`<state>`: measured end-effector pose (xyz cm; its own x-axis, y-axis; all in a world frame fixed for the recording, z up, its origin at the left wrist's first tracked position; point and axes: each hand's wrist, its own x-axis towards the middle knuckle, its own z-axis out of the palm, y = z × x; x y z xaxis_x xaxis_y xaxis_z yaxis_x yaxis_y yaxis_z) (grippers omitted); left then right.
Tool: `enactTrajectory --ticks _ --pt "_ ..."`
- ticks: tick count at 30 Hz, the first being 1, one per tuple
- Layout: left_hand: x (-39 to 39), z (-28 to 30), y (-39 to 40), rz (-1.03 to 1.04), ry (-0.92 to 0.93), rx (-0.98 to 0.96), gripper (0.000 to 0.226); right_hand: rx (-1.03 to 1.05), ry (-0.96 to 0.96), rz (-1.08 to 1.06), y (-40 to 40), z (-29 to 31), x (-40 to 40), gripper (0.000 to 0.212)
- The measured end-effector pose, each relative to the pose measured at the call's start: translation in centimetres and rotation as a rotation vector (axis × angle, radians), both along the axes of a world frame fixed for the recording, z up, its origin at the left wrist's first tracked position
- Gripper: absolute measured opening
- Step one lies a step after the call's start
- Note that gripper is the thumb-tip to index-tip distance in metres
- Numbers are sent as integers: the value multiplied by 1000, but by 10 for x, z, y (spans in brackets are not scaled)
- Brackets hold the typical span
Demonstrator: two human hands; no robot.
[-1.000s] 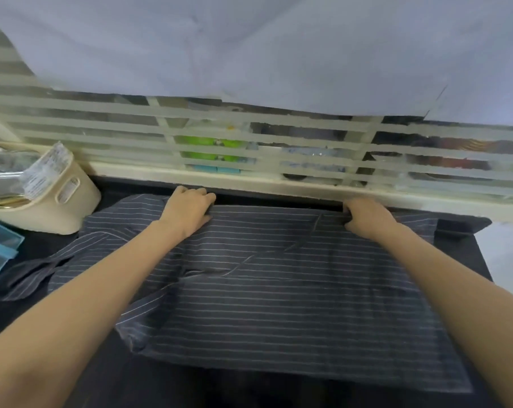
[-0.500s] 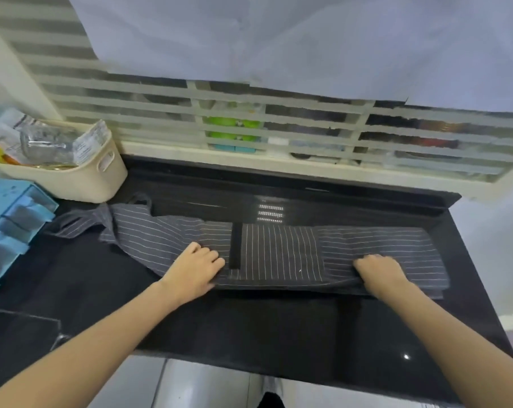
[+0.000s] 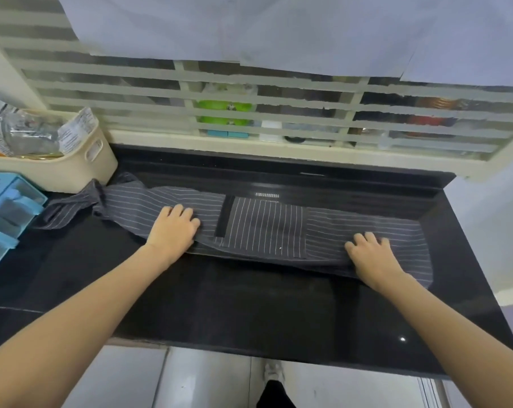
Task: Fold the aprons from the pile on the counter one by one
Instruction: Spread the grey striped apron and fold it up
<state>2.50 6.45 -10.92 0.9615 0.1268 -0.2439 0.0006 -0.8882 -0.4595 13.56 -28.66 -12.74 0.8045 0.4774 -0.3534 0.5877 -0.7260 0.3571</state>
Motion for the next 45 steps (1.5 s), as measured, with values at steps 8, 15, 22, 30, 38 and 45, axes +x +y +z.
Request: enactTrajectory --ticks 8,15,22,30,38,45 --pt "29 -11 2 142 52 -24 42 13 14 28 5 -14 2 45" --pt "39 -28 -6 176 253 -32 42 -54 27 -78 7 -10 21 55" --pt "59 11 -27 129 538 -139 35 -57 201 -79 19 -3 14 46" --pt "65 -6 -125 35 -153 -530 41 294 575 -83 22 27 13 39" --pt "72 -66 -190 485 37 -557 62 66 438 394 -10 -20 52 97" --pt "72 -59 -235 887 -77 -525 64 34 514 552 -63 -28 105 106"
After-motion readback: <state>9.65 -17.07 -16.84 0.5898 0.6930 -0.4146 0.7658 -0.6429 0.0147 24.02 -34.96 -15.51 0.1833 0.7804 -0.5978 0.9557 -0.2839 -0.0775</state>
